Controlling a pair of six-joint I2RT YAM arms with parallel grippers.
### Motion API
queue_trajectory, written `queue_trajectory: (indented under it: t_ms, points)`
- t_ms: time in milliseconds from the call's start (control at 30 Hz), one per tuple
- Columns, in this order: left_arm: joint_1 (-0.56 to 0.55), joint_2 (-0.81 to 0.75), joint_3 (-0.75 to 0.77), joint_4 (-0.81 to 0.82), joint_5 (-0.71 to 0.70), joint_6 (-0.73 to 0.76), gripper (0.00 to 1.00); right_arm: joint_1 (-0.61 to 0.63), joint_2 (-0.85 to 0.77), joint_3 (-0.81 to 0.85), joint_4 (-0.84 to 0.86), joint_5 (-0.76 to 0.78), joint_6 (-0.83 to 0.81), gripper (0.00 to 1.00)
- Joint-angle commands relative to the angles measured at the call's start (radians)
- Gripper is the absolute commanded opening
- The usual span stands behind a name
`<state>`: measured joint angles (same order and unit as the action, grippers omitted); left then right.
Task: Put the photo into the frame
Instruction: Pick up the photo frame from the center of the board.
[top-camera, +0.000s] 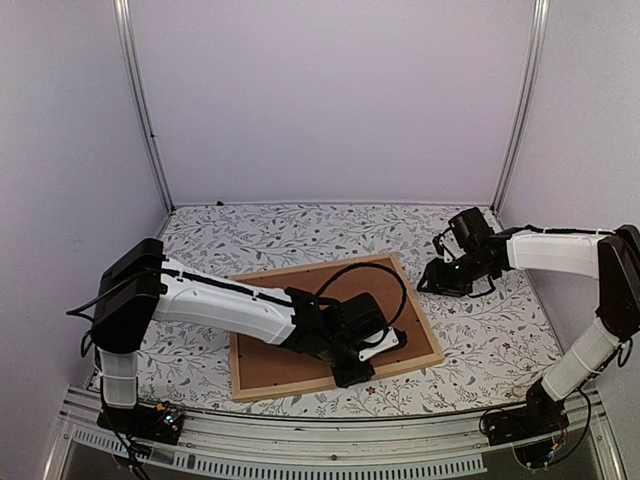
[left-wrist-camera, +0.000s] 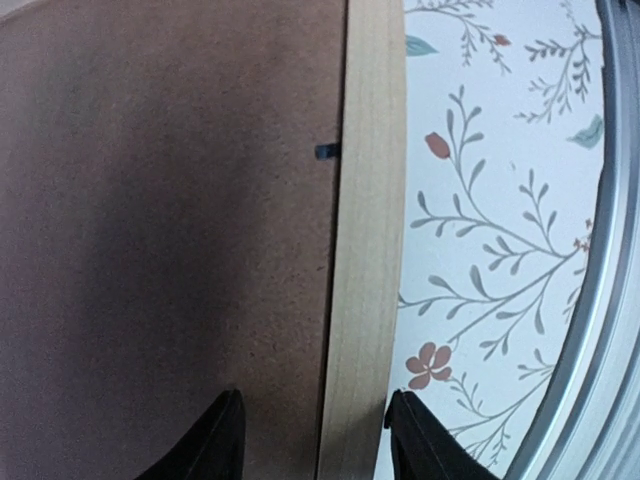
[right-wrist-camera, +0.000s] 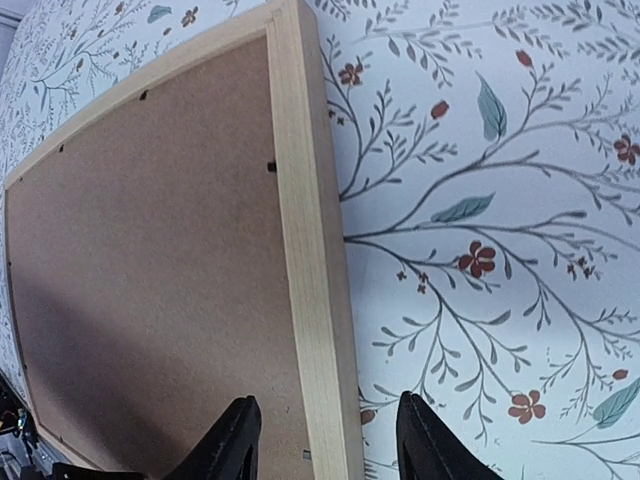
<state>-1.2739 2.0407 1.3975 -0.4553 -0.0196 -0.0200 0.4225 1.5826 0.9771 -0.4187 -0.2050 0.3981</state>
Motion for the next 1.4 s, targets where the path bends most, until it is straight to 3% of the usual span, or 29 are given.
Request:
queue_trajectory:
  t_ms: [0, 133, 333, 700, 867, 1167, 1367]
  points:
    - [-0.022, 0.029, 0.007, -0.025, -0.056, 0.013, 0.39, -0.002, -0.065, -0.099, 0.009, -0.049, 0.036, 0.5]
    - [-0.027, 0.031, 0.005, -0.022, -0.069, 0.018, 0.19, -0.002, -0.115, -0.174, 0.034, -0.104, 0.053, 0.59]
    - [-0.019, -0.017, 0.018, -0.013, -0.061, 0.018, 0.04, -0.001, -0.154, -0.259, 0.075, -0.221, 0.074, 0.7]
    - [0.049, -0.153, 0.024, 0.019, 0.058, 0.017, 0.0, -0.007, -0.194, -0.313, 0.095, -0.241, 0.135, 0.75]
    - [0.063, -0.175, 0.015, 0.023, 0.059, 0.012, 0.0, -0.024, -0.196, -0.365, 0.172, -0.329, 0.164, 0.74]
    - [0.066, -0.15, -0.018, 0.037, 0.075, -0.006, 0.02, -0.045, -0.196, -0.48, 0.382, -0.496, 0.272, 0.62]
    - [0.065, -0.148, -0.058, 0.051, 0.066, -0.016, 0.06, -0.064, -0.213, -0.486, 0.399, -0.514, 0.283, 0.38]
